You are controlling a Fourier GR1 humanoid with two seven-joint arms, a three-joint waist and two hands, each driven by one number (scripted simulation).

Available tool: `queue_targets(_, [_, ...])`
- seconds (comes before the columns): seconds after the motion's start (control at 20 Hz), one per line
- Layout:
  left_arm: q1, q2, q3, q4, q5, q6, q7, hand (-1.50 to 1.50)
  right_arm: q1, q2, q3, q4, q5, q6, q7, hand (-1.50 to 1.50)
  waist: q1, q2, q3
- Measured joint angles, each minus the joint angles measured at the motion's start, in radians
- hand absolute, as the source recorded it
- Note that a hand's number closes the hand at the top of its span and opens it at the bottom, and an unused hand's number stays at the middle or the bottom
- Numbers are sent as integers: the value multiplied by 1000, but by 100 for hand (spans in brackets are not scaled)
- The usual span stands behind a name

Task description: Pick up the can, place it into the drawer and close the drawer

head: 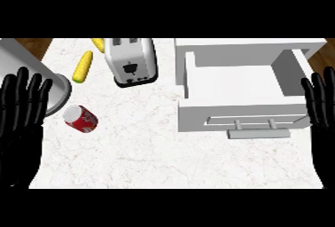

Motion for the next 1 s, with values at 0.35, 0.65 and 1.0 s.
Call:
queue_targets(0.35, [2, -15, 124, 65, -74, 127, 33, -150, 28, 22, -2, 4, -24, -7, 35, -150, 22, 8, -9])
queue_targets(0.65, [55, -52, 208, 76, -112, 259, 240, -150, 90, 37, -32, 27, -42, -39, 152, -150, 24, 7, -10])
queue_targets(1.0, [8, -42, 222, 56, -162, 319, 377, -150, 80, 20, -87, 48, -75, -30, 193, -150, 22, 6, -10])
